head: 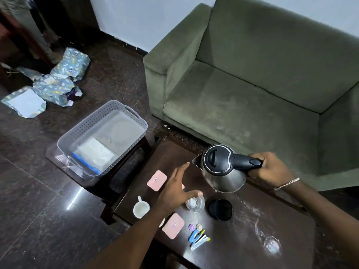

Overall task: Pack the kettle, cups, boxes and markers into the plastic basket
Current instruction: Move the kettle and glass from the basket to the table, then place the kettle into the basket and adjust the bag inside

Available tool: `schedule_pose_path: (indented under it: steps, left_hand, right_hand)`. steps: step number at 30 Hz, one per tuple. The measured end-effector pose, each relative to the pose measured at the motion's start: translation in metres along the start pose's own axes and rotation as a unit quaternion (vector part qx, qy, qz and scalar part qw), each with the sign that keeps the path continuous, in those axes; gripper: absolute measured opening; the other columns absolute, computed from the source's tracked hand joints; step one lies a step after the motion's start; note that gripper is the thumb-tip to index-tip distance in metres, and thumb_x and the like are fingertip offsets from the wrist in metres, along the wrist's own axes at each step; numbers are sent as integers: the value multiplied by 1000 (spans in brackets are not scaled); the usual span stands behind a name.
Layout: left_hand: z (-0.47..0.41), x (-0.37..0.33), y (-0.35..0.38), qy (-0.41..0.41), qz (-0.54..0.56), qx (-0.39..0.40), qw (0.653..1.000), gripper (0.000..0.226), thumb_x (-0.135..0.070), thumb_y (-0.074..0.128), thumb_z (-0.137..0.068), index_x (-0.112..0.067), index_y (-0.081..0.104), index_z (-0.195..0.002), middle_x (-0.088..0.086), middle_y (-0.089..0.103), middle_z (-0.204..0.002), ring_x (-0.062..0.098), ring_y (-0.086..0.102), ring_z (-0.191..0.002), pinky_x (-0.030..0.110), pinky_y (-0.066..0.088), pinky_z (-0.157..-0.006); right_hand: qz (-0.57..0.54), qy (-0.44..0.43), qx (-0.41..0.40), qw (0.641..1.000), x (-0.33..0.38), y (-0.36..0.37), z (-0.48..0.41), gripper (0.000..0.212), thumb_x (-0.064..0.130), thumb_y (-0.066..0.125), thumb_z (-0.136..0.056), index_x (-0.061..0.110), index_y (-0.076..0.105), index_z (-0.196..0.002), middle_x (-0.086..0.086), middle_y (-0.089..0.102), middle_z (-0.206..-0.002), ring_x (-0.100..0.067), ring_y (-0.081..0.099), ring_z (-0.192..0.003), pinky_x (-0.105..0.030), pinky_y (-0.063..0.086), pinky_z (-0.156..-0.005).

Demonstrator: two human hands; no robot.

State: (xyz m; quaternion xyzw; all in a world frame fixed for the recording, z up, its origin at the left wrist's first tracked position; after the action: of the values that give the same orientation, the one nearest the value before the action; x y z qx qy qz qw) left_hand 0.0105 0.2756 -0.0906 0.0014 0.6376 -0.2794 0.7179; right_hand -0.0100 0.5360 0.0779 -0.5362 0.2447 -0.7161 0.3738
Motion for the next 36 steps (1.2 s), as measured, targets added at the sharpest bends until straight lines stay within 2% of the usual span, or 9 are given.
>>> schedule_pose_path:
  steps: [3, 7, 9, 13, 17, 19, 24, 30, 36]
  left_hand:
    - [-9, -20, -25, 14, 9, -6, 1000, 119, -73, 88, -58, -51, 23, -154, -21, 38, -152, -3, 42, -139, 30, 46, -111]
    - [-20, -35, -61, 7, 35, -8, 999, 124, -67, 93, -54, -55, 21, -154, -23, 32, -158, 5, 41, -143, 41, 55, -103]
    - [-24, -44, -83, 6, 54, -6, 998, 122, -61, 96, -54, -60, 22, -152, -26, 34, -157, 6, 42, -141, 38, 55, -98]
    - [-32, -62, -131, 14, 73, -14, 997, 112, -56, 97, -56, -62, 31, -146, -32, 46, -146, -9, 50, -131, 21, 56, -89]
    - [-38, -61, -184, 9, 104, -39, 994, 107, -36, 99, -62, -53, 37, -148, -22, 55, -146, 3, 57, -132, 40, 59, -99]
    - [-41, -56, -211, 16, 102, -55, 993, 105, -28, 99, -65, -47, 39, -149, -18, 58, -146, 8, 59, -132, 37, 57, -101]
    - [-50, -30, -277, -3, 97, -91, 991, 101, -26, 97, -65, -50, 40, -145, -23, 59, -140, -2, 59, -127, 17, 53, -98]
    - [-68, 13, -337, -37, 131, -94, 986, 101, -18, 93, -67, -51, 39, -145, -22, 50, -149, -1, 54, -132, 17, 56, -87]
    - [-81, 74, -377, -81, 93, -105, 987, 96, -13, 86, -72, -48, 34, -145, -21, 51, -149, 0, 48, -139, 26, 47, -104]
  right_hand:
    - [-36, 2, -14, 999, 21, -3, -8, 20, 15, 60, -47, 4, 55, -62, 6, 44, -53, -9, 37, -52, -29, 30, -48]
    - [-108, 5, -13, 994, 46, 2, -25, 22, 9, 60, -46, -3, 56, -64, -2, 45, -52, -13, 37, -52, -34, 28, -52]
    - [-120, -1, -13, 993, 65, 5, -36, 18, 8, 60, -46, 2, 58, -63, 1, 45, -51, -12, 37, -50, -29, 29, -50]
    - [-129, -15, -9, 991, 106, 14, -61, 16, 7, 61, -46, 9, 56, -61, 7, 46, -49, -9, 38, -47, -25, 29, -44]
    - [-179, -33, 1, 983, 150, 29, -90, 12, 2, 60, -46, 8, 54, -55, 4, 46, -48, -10, 37, -45, -21, 27, -42]
    - [-187, -42, 5, 981, 171, 38, -108, 14, 2, 59, -46, 14, 54, -52, 3, 46, -47, -11, 37, -46, -22, 27, -43]
    - [-203, -56, 27, 977, 208, 74, -161, 17, 2, 60, -48, -5, 54, -62, -2, 46, -52, -13, 38, -53, -29, 27, -51]
    - [-236, -72, 52, 968, 245, 128, -222, 15, 1, 60, -48, 6, 62, -61, 6, 49, -48, -10, 39, -47, -21, 29, -45]
    - [-212, -83, 68, 971, 273, 185, -277, 23, 1, 58, -43, 22, 59, -53, 2, 48, -63, -15, 46, -59, -32, 34, -52]
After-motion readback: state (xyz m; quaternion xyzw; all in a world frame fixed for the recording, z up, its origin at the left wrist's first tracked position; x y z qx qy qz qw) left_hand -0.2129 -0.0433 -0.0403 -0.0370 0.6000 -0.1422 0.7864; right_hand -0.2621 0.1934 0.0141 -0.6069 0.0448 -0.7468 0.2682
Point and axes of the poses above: each hand's wrist, its own z-axis away from the middle knuckle, its own y-axis out of the palm, x = y × z, the point moved 9 cm from there along -z, towards the middle knuckle
